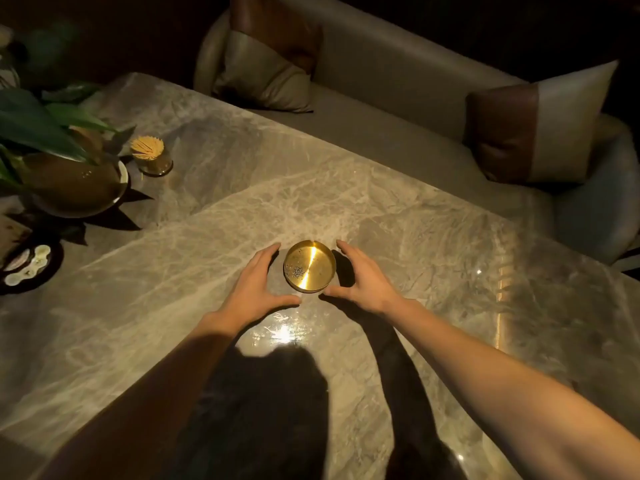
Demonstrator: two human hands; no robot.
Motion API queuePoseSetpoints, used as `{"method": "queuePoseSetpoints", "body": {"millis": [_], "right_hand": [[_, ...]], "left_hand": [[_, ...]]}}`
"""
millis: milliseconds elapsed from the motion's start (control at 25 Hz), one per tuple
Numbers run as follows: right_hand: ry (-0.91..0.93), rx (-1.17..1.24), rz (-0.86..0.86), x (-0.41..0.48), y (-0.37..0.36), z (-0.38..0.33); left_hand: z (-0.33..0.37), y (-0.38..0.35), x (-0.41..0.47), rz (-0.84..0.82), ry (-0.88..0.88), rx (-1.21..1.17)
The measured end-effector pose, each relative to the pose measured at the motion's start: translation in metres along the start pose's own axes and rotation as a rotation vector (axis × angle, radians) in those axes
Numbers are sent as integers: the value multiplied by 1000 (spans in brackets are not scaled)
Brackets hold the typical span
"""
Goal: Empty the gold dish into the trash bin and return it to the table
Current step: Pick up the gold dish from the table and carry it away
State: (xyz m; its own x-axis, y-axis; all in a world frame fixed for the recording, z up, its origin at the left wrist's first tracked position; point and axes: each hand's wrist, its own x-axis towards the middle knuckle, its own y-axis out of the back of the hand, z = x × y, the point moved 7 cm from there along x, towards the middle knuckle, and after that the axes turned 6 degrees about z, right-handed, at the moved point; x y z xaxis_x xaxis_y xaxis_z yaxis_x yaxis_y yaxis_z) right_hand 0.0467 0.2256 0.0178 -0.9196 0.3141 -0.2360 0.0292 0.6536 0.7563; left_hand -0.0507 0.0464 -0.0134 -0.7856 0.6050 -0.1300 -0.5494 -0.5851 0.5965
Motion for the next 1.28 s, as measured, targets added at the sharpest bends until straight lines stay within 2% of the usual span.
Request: {"method": "queuePoseSetpoints", "body": {"millis": [160, 800, 1080, 1280], "right_hand": [[-10, -40, 3, 4, -7, 6], [-8, 130, 88, 8, -19, 13], [21, 238, 163, -16, 11, 9], [52, 309, 234, -53, 56, 10]], "left_hand": [[-4, -4, 11, 22, -4, -28], [-2, -12, 18, 52, -46, -123], [30, -4, 4, 46, -61, -194], [83, -7, -11, 15, -120, -243]]}}
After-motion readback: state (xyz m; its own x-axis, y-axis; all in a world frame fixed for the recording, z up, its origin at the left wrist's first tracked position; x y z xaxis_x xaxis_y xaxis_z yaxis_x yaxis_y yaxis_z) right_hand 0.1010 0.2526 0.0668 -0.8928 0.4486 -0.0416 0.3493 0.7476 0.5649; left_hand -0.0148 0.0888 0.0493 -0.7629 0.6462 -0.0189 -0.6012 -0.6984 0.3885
